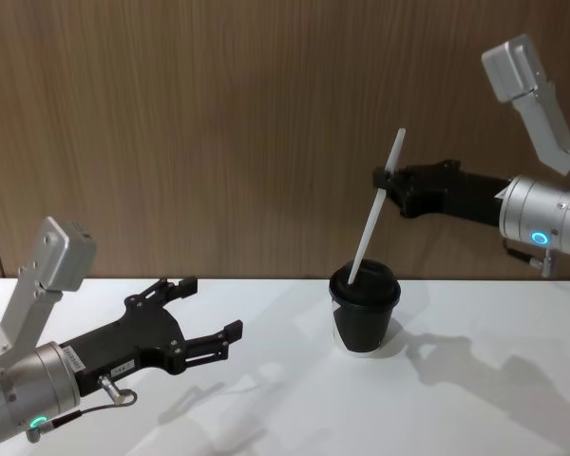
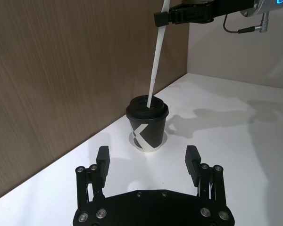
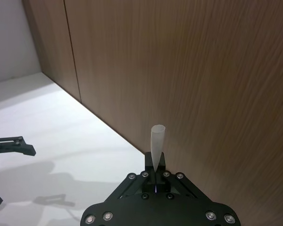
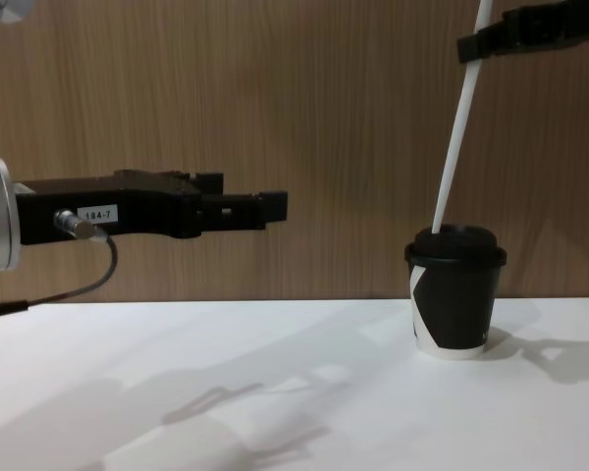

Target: Pick up the straw with one hand, pass it to the other hand, and insert it into the cup.

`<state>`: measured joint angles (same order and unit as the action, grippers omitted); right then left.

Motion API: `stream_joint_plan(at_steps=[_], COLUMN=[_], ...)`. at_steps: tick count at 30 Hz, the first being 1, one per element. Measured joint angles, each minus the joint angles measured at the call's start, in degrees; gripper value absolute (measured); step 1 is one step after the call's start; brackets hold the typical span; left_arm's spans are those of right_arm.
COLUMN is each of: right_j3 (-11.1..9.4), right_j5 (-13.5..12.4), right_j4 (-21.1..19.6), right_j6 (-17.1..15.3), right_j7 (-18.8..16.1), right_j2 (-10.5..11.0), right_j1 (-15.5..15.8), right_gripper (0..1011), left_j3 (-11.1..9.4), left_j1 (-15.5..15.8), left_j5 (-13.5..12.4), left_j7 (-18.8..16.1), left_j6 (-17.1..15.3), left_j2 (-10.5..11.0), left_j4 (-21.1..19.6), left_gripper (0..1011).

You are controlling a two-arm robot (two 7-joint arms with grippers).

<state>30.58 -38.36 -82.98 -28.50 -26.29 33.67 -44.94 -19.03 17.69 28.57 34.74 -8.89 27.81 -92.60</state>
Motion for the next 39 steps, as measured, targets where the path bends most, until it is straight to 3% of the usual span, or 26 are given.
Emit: stream_joint_plan(at_steps=[39], right_j3=[0.73], right_j5=[-1.53], right_j4=[-0.10], right_j6=[0.77], right_j7=[-1.09], right_j2=[1.64], right_j1=[-0.48], right_gripper=[7], left_j3=[0.00], left_j1=[0.00], left_j5=[0.00], left_j7=[0.00], left_j6=[0.00], left_j2=[0.00], left_j4=[0.00], left_gripper=[1003])
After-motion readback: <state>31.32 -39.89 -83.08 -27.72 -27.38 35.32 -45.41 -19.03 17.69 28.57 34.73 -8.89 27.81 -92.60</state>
